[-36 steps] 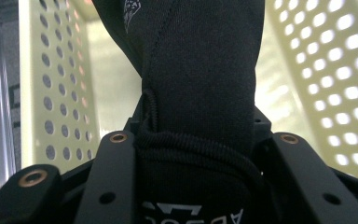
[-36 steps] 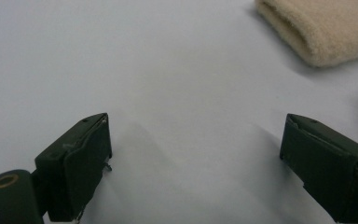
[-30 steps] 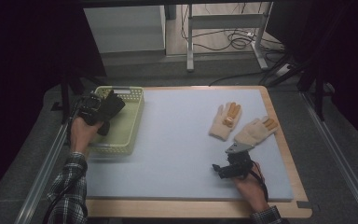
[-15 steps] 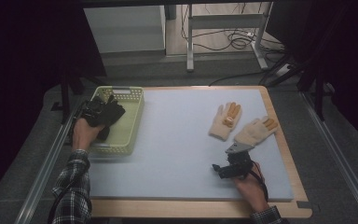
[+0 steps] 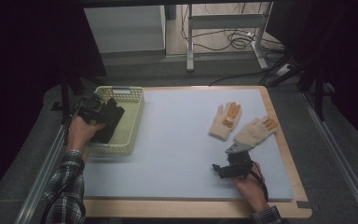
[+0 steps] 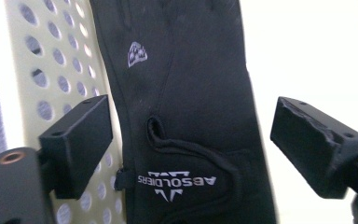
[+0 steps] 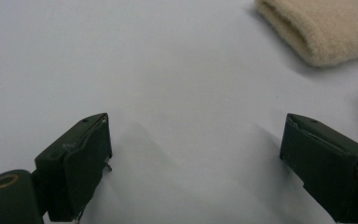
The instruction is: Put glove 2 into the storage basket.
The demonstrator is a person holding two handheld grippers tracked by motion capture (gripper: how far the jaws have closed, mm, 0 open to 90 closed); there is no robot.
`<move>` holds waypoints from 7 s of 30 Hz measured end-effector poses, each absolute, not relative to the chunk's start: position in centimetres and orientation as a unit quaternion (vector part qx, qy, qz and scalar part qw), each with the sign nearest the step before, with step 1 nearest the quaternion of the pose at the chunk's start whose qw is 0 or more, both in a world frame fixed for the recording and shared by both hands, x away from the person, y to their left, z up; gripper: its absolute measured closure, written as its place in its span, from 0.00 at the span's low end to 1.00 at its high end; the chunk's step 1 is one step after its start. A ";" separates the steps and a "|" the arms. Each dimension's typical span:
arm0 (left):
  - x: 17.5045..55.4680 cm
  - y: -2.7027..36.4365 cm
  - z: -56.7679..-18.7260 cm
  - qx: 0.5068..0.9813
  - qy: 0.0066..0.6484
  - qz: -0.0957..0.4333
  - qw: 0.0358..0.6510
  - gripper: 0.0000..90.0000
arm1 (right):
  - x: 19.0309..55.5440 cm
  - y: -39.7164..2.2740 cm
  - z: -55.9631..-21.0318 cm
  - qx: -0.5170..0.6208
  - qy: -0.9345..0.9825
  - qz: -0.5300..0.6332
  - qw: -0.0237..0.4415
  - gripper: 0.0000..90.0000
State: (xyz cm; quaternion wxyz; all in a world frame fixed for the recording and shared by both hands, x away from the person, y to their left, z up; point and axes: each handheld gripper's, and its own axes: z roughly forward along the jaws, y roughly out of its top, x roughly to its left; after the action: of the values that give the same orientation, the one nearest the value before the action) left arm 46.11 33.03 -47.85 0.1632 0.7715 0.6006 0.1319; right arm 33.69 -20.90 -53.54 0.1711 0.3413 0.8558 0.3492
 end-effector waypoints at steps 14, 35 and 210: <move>43.0 32.5 -46.3 0.766 0.555 0.140 0.292 0.03 | 33.7 -20.9 -53.5 0.341 0.856 0.349 0.172 0.10; 38.3 26.4 -44.3 0.799 0.440 0.156 0.378 0.00 | 33.7 -20.9 -53.5 0.342 0.856 0.348 0.172 0.10; 31.3 16.7 -55.2 0.854 0.359 0.129 0.354 0.00 | 36.5 -18.9 -45.3 0.340 0.822 0.407 0.206 0.91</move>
State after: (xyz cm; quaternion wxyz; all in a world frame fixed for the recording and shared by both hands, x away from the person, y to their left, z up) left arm 31.32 16.74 -55.17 0.3536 0.8541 0.3592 0.1285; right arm 36.51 -18.92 -45.30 0.2057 0.3399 0.8225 0.4070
